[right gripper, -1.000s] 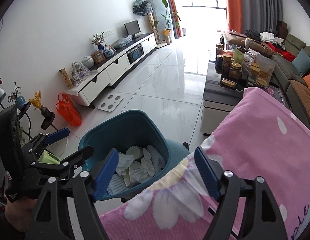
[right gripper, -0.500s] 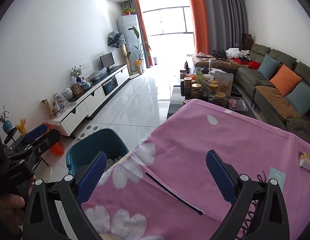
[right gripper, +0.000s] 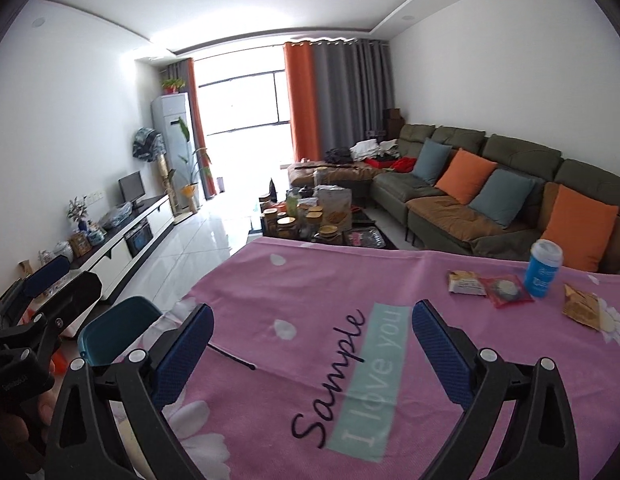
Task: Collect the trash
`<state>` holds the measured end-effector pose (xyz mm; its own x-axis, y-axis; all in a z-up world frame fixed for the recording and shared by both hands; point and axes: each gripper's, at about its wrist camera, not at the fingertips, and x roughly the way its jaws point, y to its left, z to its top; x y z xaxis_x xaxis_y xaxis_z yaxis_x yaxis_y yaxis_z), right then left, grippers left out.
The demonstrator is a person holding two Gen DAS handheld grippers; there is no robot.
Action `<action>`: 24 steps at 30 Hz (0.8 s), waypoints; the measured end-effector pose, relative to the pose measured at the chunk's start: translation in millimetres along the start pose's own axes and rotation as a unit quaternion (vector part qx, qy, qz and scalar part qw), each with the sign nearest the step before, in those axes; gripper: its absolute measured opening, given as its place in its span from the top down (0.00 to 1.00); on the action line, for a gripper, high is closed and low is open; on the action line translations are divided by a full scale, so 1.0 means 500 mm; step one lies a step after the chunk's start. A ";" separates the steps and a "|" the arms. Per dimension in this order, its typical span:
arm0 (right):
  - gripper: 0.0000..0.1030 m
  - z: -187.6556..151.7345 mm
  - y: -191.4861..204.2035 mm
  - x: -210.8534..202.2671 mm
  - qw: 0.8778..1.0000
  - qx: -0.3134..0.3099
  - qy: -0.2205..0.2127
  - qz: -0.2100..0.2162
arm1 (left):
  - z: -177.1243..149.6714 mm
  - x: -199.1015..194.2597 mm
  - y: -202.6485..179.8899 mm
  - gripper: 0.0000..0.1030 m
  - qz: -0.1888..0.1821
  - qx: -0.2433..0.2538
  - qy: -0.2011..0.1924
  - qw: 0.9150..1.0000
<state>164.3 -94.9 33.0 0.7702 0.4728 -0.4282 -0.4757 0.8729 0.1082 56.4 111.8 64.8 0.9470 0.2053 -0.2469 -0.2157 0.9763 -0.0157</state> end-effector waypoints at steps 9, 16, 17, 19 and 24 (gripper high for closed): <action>0.07 -0.062 -0.038 -0.128 0.990 0.014 -0.080 -0.113 | -0.018 -0.045 -0.086 0.05 -0.042 0.009 -0.025 0.999; 0.07 -0.108 -0.020 -0.204 0.981 0.007 -0.123 -0.148 | -0.046 -0.097 -0.121 0.05 -0.061 0.012 -0.049 0.997; 0.07 -0.113 -0.017 -0.211 0.981 0.007 -0.126 -0.149 | -0.050 -0.104 -0.123 0.05 -0.064 0.009 -0.048 0.997; 0.07 -0.123 -0.013 -0.222 0.979 0.005 -0.133 -0.155 | -0.057 -0.110 -0.128 0.05 -0.065 0.004 -0.044 0.997; 0.07 -0.151 -0.009 -0.245 0.976 0.008 -0.133 -0.171 | -0.077 -0.126 -0.124 0.05 -0.059 0.002 -0.040 0.997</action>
<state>40.0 -165.7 17.3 0.9669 0.1656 -0.1940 -0.1662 0.9860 0.0135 0.9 35.8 43.9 0.9815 0.0941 -0.1665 -0.1014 0.9942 -0.0354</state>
